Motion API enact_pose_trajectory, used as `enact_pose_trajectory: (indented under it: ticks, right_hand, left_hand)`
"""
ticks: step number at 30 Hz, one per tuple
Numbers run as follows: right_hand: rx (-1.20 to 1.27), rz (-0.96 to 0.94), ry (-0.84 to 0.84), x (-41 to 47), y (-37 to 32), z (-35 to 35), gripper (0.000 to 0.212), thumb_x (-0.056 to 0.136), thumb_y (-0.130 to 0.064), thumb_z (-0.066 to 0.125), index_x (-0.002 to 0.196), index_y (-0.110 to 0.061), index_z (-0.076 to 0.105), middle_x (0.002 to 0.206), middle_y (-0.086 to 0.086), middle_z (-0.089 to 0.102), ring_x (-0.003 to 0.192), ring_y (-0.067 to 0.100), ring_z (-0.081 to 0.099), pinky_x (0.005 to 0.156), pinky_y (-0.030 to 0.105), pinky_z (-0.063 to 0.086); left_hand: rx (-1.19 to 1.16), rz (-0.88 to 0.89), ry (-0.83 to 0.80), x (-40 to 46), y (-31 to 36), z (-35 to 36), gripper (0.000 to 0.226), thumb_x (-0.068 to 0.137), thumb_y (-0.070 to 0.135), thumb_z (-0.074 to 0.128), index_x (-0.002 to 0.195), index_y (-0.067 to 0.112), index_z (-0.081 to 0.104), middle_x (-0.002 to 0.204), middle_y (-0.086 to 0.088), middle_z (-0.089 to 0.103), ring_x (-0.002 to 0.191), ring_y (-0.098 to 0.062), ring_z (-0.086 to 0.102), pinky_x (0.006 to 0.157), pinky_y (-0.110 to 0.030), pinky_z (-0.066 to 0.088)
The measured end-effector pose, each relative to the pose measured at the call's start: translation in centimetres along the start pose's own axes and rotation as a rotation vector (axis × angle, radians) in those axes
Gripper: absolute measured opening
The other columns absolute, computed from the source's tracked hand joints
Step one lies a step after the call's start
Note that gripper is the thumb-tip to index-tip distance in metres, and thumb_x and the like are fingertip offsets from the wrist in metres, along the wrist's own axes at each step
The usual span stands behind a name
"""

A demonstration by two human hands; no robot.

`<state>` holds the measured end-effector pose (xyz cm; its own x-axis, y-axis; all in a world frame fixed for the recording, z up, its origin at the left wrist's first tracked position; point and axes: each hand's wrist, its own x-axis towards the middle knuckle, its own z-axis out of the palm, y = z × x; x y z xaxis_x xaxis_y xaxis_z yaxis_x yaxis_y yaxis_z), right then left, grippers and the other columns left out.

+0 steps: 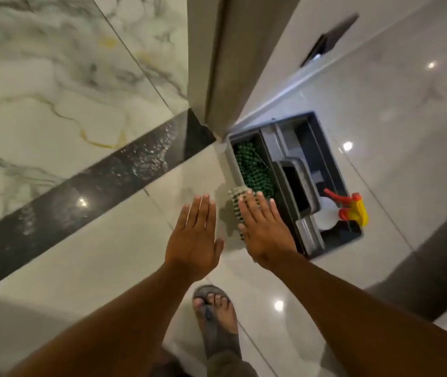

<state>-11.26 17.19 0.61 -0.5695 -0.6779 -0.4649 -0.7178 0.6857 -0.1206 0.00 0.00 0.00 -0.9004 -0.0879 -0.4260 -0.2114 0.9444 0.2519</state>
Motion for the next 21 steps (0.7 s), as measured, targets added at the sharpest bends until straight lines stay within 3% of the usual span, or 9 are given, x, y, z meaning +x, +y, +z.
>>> enact_pose_trajectory:
  ticks: [6, 8, 10, 12, 15, 17, 19, 21]
  right_hand:
    - [-0.068, -0.004, 0.080, 2.7, 0.5, 5.1, 0.078, 0.104, -0.042, 0.038, 0.157, -0.010, -0.010, 0.167, 0.013, -0.011, 0.156, 0.036, -0.006, 0.123, 0.050, -0.006]
    - [-0.077, -0.015, 0.097, 2.9, 0.7, 5.3, 0.084, 0.100, -0.017, 0.051, 0.156, -0.006, -0.010, 0.166, 0.015, -0.013, 0.154, 0.037, -0.008, 0.122, 0.050, -0.004]
    - [0.000, -0.023, 0.074, 2.9, 1.0, 4.8, 0.093, 0.088, 0.007, 0.052, 0.154, -0.007, -0.012, 0.162, 0.010, -0.020, 0.152, 0.032, -0.015, 0.122, 0.047, -0.001]
    - [0.099, -0.021, 0.006, 2.7, 1.1, 3.5, 0.095, 0.085, 0.015, 0.048, 0.155, -0.009, -0.010, 0.161, 0.003, -0.024, 0.150, 0.025, -0.020, 0.124, 0.041, 0.012]
    - [0.239, 0.016, 0.009, 2.6, 0.7, 0.6, 0.085, 0.089, 0.018, 0.046, 0.159, -0.009, 0.006, 0.165, 0.001, -0.013, 0.154, 0.021, -0.010, 0.120, 0.037, 0.028]
    - [0.305, 0.044, 0.131, 3.4, -0.2, -1.7, 0.079, 0.091, 0.017, 0.049, 0.159, -0.007, 0.017, 0.168, 0.004, 0.001, 0.156, 0.026, 0.007, 0.113, 0.035, 0.033]
    - [0.344, 0.026, 0.239, 5.2, -1.3, -3.9, 0.077, 0.094, 0.010, 0.055, 0.159, -0.009, 0.018, 0.169, 0.007, 0.010, 0.153, 0.033, 0.024, 0.113, 0.038, 0.034]
    - [0.367, -0.012, 0.285, 8.7, -2.8, -5.6, 0.080, 0.096, 0.000, 0.058, 0.160, -0.011, 0.012, 0.170, 0.009, 0.011, 0.151, 0.036, 0.027, 0.116, 0.042, 0.030]
  left_hand:
    - [-0.041, -0.001, -0.015, 1.7, -0.2, 6.0, 0.083, 0.105, 0.054, 0.022, 0.163, 0.001, -0.007, 0.173, -0.022, -0.009, 0.161, -0.035, -0.010, 0.130, -0.048, -0.008]
    - [-0.051, -0.005, -0.010, 1.7, -0.7, 6.8, 0.083, 0.105, 0.054, 0.019, 0.163, 0.002, -0.009, 0.173, -0.021, -0.011, 0.161, -0.034, -0.012, 0.130, -0.047, -0.010]
    - [-0.061, -0.026, -0.022, 1.5, -1.0, 6.7, 0.084, 0.104, 0.056, 0.015, 0.163, 0.003, -0.012, 0.173, -0.021, -0.014, 0.161, -0.034, -0.015, 0.129, -0.046, -0.011]
    - [-0.070, -0.035, -0.025, 1.0, -1.2, 6.1, 0.084, 0.104, 0.057, 0.013, 0.162, 0.003, -0.013, 0.173, -0.020, -0.015, 0.161, -0.034, -0.015, 0.130, -0.046, -0.011]
    - [-0.097, -0.044, -0.014, 0.0, -1.8, 4.6, 0.084, 0.105, 0.058, 0.012, 0.163, 0.003, -0.012, 0.173, -0.020, -0.014, 0.161, -0.034, -0.015, 0.130, -0.046, -0.011]
    - [-0.111, -0.065, 0.006, -0.4, -2.8, 3.8, 0.084, 0.104, 0.059, 0.008, 0.162, 0.004, -0.015, 0.173, -0.018, -0.016, 0.160, -0.033, -0.019, 0.129, -0.045, -0.012]
    - [-0.117, -0.084, 0.009, -0.3, -4.1, 3.4, 0.083, 0.104, 0.061, 0.006, 0.160, 0.006, -0.021, 0.172, -0.016, -0.021, 0.158, -0.031, -0.024, 0.127, -0.044, -0.016]
    - [-0.097, -0.085, 0.009, 0.3, -6.1, 3.7, 0.083, 0.103, 0.063, 0.005, 0.158, 0.008, -0.024, 0.171, -0.015, -0.025, 0.156, -0.030, -0.027, 0.125, -0.043, -0.019]
